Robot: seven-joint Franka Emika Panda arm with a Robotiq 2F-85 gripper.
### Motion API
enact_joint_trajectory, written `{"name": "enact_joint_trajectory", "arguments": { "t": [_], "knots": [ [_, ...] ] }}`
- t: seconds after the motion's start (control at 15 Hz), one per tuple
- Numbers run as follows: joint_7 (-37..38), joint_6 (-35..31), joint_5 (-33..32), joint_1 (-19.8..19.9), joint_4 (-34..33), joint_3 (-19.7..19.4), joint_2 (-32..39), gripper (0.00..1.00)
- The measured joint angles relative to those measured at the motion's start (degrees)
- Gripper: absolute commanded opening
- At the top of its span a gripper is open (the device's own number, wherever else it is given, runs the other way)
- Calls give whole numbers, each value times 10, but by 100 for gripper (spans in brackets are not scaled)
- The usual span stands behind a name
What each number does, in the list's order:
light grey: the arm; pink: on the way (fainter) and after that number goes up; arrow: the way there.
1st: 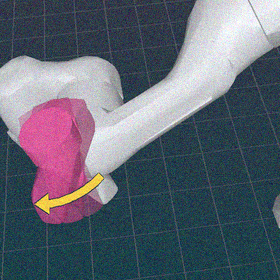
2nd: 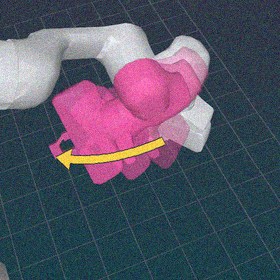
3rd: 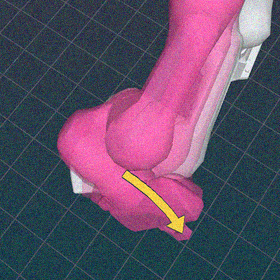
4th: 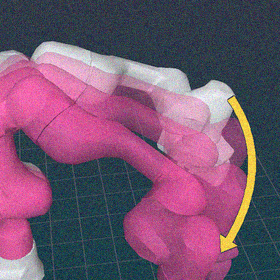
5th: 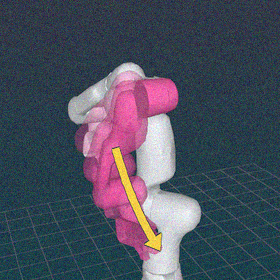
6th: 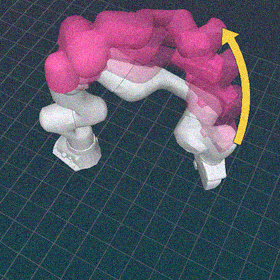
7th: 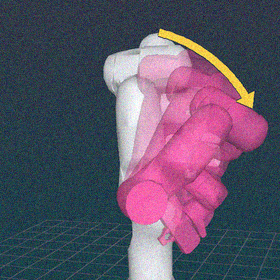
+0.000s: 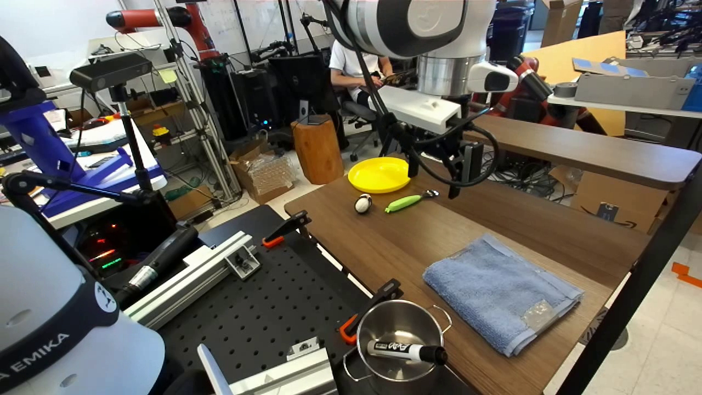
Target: Put the black and white ball on the yellow plate
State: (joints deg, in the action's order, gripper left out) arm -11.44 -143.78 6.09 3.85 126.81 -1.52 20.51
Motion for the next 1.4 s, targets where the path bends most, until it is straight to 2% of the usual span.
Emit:
{"name": "enact_joint_trajectory", "arguments": {
  "t": [0.67,1.4],
  "knots": [
    [48,-35,-65,-52,28,19,34,100],
    [53,-113,-83,-97,40,49,85,100]
  ]
}}
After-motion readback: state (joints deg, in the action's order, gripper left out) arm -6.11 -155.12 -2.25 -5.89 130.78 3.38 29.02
